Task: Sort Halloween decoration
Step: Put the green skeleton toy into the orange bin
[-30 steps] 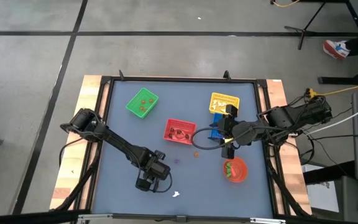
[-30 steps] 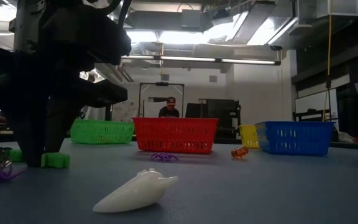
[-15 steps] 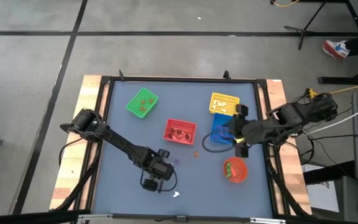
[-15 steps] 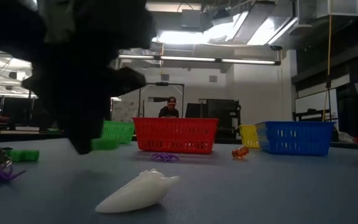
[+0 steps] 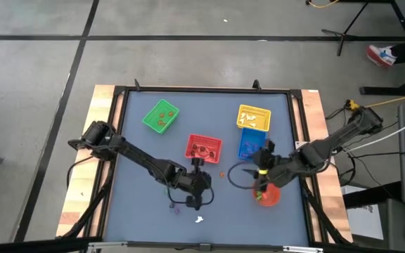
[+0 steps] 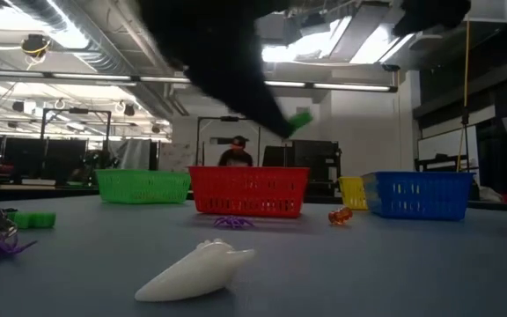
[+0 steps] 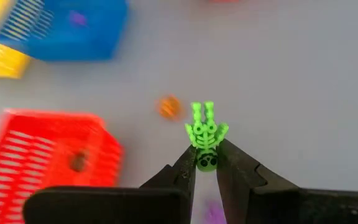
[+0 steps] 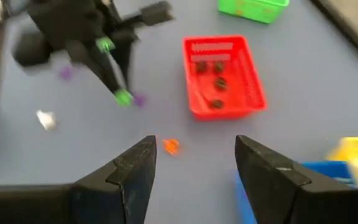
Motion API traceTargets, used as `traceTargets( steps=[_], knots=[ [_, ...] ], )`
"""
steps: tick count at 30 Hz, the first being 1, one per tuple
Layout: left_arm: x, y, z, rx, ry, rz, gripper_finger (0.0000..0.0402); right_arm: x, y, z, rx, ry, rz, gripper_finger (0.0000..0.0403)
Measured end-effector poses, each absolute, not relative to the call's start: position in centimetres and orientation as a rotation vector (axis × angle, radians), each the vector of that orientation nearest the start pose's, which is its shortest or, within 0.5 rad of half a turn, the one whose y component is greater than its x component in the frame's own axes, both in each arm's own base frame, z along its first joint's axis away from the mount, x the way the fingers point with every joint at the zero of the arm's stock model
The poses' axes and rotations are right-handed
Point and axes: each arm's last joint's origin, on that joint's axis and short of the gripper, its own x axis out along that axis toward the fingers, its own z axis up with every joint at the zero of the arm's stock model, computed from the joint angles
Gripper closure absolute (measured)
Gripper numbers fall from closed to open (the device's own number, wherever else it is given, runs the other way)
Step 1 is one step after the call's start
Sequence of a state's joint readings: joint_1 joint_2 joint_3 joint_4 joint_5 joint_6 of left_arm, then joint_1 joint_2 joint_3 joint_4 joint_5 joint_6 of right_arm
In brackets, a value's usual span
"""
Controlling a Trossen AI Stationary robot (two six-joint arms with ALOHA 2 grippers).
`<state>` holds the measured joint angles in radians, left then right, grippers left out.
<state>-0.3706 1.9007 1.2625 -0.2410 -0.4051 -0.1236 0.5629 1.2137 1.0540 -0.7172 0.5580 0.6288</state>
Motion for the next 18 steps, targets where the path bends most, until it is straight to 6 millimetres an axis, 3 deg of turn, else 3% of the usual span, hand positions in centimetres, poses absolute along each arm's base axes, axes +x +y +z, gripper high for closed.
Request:
traceTargets(
  steps=[5, 10, 18],
  knots=[
    [38.5, -12.4, 19.0, 0.22, 0.693, 0.223, 0.0364, 22.3, 11.6, 27.2, 0.367, 0.536, -0.219, 0.0185],
    [39.2, -11.9, 20.0, 0.188, 0.578, 0.299, 0.0364, 23.0, 11.3, 25.7, 0.649, 0.443, -0.261, 0.0185],
    [40.2, -11.5, 21.2, 0.185, 0.445, 0.297, 0.0364, 24.1, 11.4, 24.3, 0.781, 0.469, -0.301, 0.0185]
  ],
)
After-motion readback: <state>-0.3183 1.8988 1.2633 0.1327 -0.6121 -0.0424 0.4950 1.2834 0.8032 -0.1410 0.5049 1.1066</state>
